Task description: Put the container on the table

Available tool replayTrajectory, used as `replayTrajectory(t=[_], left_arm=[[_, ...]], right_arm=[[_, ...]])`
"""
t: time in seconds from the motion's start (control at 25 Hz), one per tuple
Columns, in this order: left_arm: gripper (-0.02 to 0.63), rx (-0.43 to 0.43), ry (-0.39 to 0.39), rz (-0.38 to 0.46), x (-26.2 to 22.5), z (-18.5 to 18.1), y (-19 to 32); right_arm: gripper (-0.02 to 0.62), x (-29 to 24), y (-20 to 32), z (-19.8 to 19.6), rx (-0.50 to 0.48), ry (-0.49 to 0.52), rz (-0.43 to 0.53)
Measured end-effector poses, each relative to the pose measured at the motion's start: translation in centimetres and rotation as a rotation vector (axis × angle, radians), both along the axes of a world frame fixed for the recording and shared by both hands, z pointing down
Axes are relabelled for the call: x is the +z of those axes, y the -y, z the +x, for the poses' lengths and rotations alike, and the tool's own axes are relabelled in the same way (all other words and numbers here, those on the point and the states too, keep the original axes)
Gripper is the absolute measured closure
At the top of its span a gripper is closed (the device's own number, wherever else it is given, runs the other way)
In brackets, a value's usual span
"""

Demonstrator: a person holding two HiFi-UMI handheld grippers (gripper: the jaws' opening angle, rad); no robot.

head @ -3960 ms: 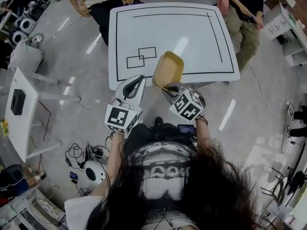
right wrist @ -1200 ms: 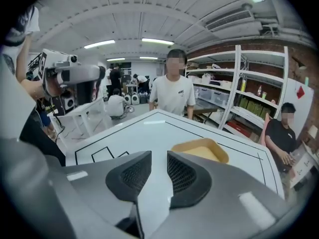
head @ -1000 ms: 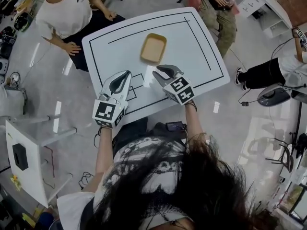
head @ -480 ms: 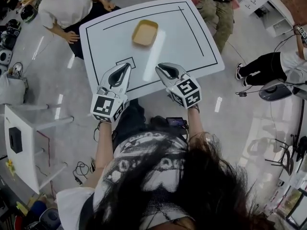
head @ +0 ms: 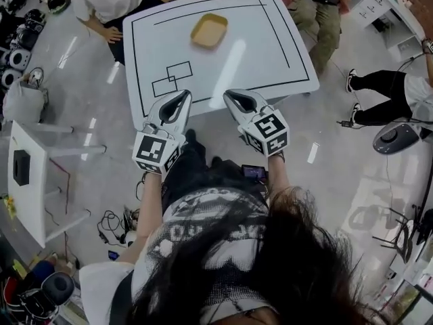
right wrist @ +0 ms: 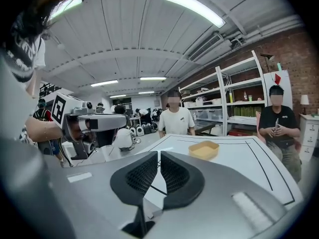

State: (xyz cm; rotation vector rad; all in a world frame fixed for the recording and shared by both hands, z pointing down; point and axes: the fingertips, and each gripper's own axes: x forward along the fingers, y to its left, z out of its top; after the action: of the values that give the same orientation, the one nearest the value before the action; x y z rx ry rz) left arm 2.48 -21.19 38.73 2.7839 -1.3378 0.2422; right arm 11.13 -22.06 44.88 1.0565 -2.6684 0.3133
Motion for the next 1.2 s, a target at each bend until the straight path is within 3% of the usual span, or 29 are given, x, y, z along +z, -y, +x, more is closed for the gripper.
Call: replayTrajectory(t=[0.48,1.2], left_arm=[[0.606,0.012,0.01,0.002,-0.9,-1.9,-3.9],[0.606,0.112,-0.031,0.02,-0.7,-11.9,-11.6]], right_arm=[[0.592,-1.5,-3.8,-3.7,-0.03,0.025,0.013],[0.594,-2.2,-11.8,-14.4,0.078,0.021,0.022]])
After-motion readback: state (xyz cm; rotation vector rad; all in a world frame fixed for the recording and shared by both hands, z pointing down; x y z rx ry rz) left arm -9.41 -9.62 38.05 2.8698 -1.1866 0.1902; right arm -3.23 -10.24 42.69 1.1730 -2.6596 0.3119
